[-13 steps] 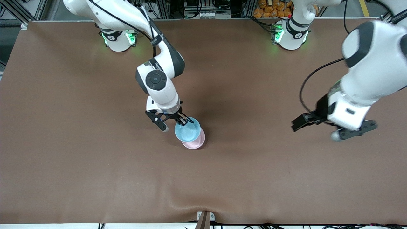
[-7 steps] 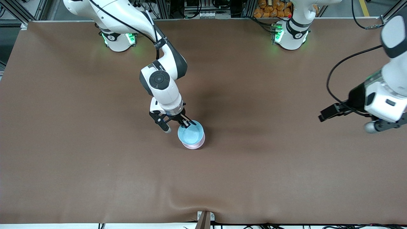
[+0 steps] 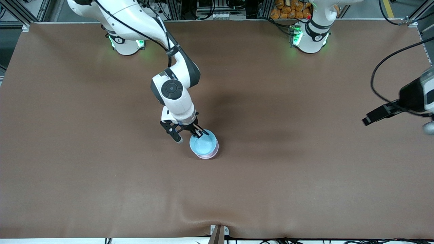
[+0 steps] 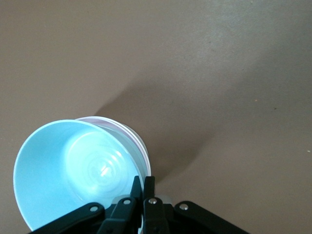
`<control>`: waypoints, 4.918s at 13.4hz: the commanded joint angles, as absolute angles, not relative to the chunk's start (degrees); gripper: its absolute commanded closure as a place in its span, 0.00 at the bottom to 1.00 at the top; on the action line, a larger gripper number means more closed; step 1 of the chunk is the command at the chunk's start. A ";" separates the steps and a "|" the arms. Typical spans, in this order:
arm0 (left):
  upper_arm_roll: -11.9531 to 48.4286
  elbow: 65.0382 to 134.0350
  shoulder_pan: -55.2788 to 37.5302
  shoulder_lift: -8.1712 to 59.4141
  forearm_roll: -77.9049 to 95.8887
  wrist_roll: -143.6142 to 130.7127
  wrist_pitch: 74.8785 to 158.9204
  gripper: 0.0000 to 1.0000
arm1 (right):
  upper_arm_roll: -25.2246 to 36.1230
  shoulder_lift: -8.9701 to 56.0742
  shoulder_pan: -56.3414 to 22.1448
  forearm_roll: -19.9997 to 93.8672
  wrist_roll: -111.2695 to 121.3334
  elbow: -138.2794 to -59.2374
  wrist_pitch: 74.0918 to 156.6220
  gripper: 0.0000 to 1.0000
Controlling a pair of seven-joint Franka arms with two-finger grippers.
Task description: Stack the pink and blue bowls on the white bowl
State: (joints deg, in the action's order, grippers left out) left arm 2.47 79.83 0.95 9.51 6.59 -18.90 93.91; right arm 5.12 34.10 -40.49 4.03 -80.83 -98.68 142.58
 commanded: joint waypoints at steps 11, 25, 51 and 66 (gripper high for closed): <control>5.27 82.53 4.13 5.10 2.20 -8.17 87.80 0.00 | 6.32 32.97 -39.38 2.73 -81.66 -94.40 140.99 0.00; 11.95 83.93 5.71 3.16 -0.97 -13.18 85.96 0.00 | 6.77 12.58 -10.39 3.60 -17.10 -94.92 106.54 0.00; 12.22 87.28 8.26 1.14 -1.85 -12.83 89.56 0.00 | 0.88 -0.61 4.92 2.55 7.38 -89.82 83.67 0.00; 12.39 86.50 9.23 0.00 -1.14 -12.30 89.21 0.00 | -0.35 -0.61 4.66 1.23 2.64 -89.82 83.67 0.00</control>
